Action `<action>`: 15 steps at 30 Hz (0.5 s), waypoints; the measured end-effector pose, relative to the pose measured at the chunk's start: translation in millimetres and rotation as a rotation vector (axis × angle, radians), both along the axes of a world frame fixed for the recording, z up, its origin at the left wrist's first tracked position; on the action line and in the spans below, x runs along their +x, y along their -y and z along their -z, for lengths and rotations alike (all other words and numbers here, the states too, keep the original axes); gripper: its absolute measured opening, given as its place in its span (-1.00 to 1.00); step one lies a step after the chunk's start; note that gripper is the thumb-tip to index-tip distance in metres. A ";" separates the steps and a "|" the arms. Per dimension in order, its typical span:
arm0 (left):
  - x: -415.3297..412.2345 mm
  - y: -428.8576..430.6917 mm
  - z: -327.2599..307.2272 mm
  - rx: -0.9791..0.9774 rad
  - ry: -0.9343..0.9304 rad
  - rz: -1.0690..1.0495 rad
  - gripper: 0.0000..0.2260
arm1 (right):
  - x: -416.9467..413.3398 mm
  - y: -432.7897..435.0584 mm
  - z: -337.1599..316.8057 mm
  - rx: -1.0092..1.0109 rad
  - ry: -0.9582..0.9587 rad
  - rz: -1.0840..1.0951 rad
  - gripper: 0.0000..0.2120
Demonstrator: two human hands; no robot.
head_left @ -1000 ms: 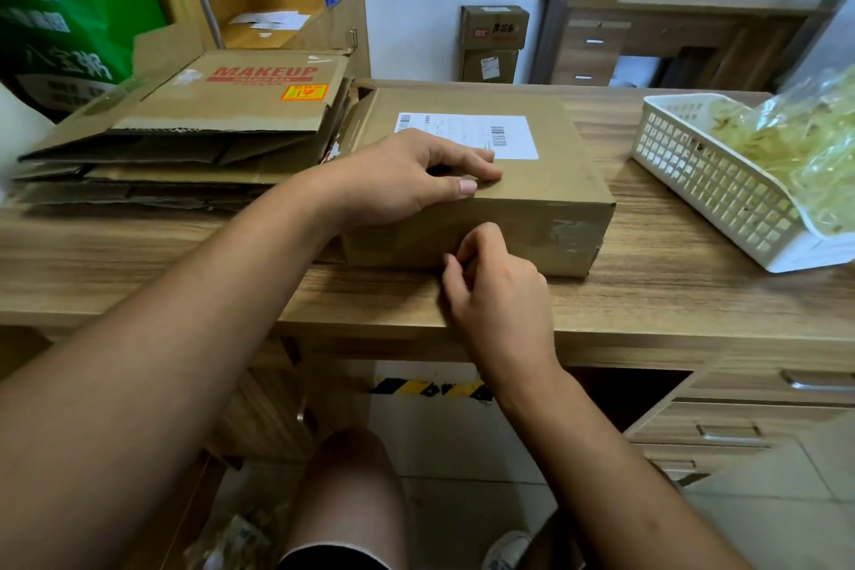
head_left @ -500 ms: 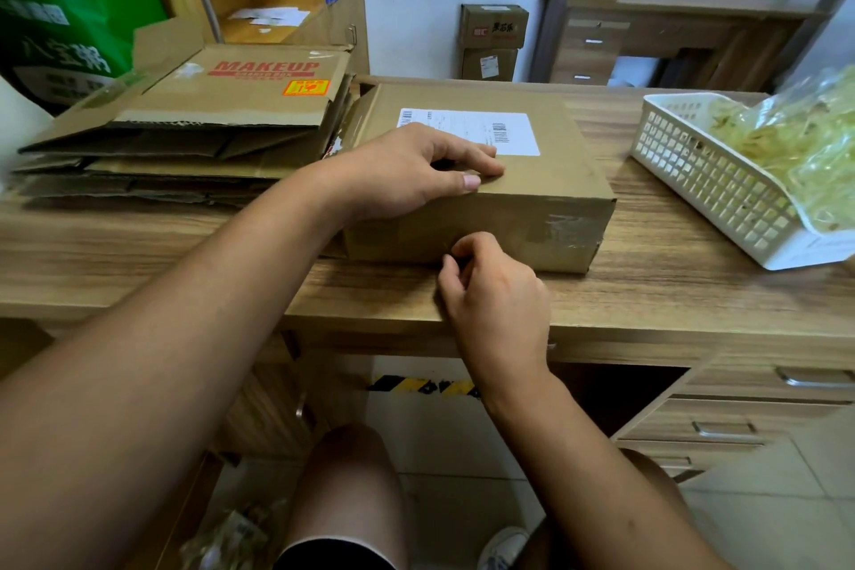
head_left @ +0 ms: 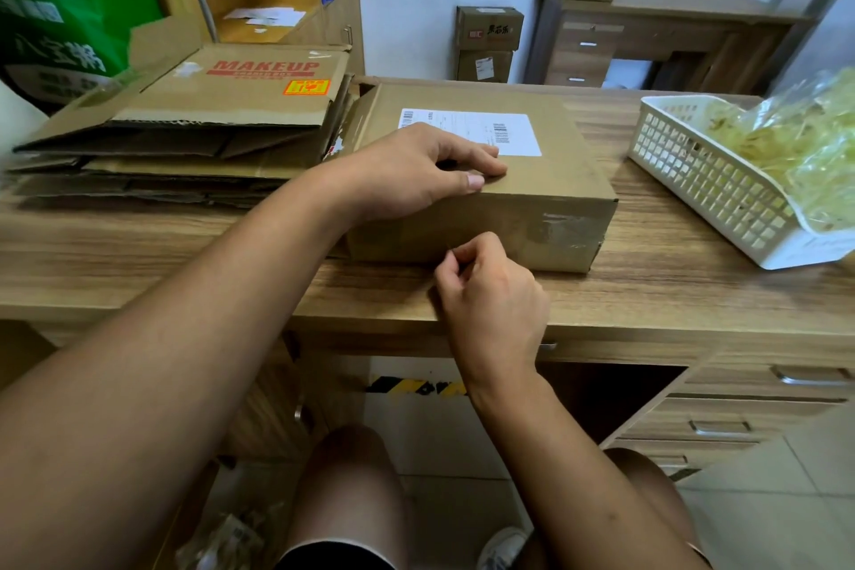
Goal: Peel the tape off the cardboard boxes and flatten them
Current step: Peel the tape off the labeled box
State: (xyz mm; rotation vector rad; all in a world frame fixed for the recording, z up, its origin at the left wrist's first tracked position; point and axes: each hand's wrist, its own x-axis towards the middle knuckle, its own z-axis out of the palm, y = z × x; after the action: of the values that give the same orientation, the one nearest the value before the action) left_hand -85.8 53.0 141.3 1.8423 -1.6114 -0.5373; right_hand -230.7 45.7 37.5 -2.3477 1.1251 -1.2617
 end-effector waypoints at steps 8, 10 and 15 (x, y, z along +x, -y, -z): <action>-1.1 -1.2 -0.7 -0.004 -0.002 0.001 -0.75 | 7.0 -3.2 -0.8 0.042 -0.005 0.053 -0.91; -0.8 -1.3 -0.2 -0.005 -0.003 0.012 -0.75 | 8.4 -2.2 -2.3 0.069 -0.029 0.057 -0.91; -0.8 -0.5 -0.3 -0.010 0.008 0.009 -0.75 | 8.9 -2.1 -5.0 0.077 -0.071 0.053 -0.92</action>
State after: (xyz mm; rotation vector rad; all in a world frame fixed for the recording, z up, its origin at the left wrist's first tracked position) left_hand -86.6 53.5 141.6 1.8330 -1.6258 -0.5257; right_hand -221.7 47.8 42.5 -2.3375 1.2433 -1.1386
